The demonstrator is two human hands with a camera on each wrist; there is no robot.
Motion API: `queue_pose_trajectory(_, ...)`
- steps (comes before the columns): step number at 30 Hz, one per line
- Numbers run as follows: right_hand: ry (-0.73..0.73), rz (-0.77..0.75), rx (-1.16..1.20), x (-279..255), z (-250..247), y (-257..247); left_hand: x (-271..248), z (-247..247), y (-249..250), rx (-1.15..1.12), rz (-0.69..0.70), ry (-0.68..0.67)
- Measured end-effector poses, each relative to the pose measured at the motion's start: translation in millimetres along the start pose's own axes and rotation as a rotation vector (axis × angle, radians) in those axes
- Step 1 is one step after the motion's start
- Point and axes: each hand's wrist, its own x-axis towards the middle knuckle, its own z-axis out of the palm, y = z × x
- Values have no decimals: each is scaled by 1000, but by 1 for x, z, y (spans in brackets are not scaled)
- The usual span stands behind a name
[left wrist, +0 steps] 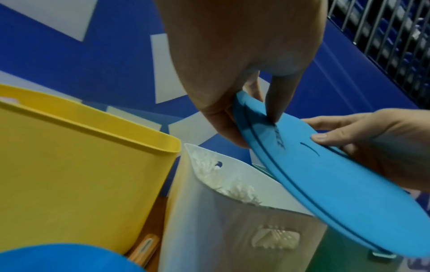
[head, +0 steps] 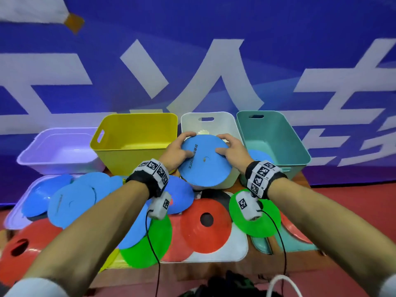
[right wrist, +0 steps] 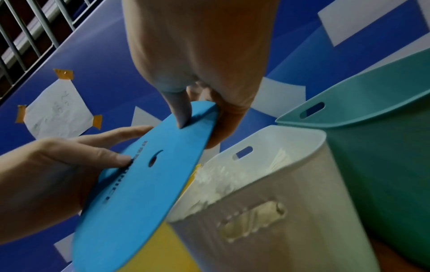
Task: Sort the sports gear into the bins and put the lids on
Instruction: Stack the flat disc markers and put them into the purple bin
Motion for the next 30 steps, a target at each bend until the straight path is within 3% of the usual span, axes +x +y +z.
queue_pose_trajectory(8, -60, 29, -13, 19, -104, 19, 59, 82, 40, 144, 39, -44)
queue_pose_trajectory(14, 68, 18, -96, 43, -164, 28, 90, 129, 40, 229, 29, -151)
queue_pose_trajectory(19, 173, 50, -141, 63, -193, 46, 111, 141, 26, 385, -21, -106)
queue_pose_trajectory(23, 202, 100, -217, 77, -205, 60, 117, 141, 18, 486, 16, -70)
queue_pose_trajectory(30, 171, 181, -365, 106, -208, 76, 125, 143, 10, 623, 3, -29)
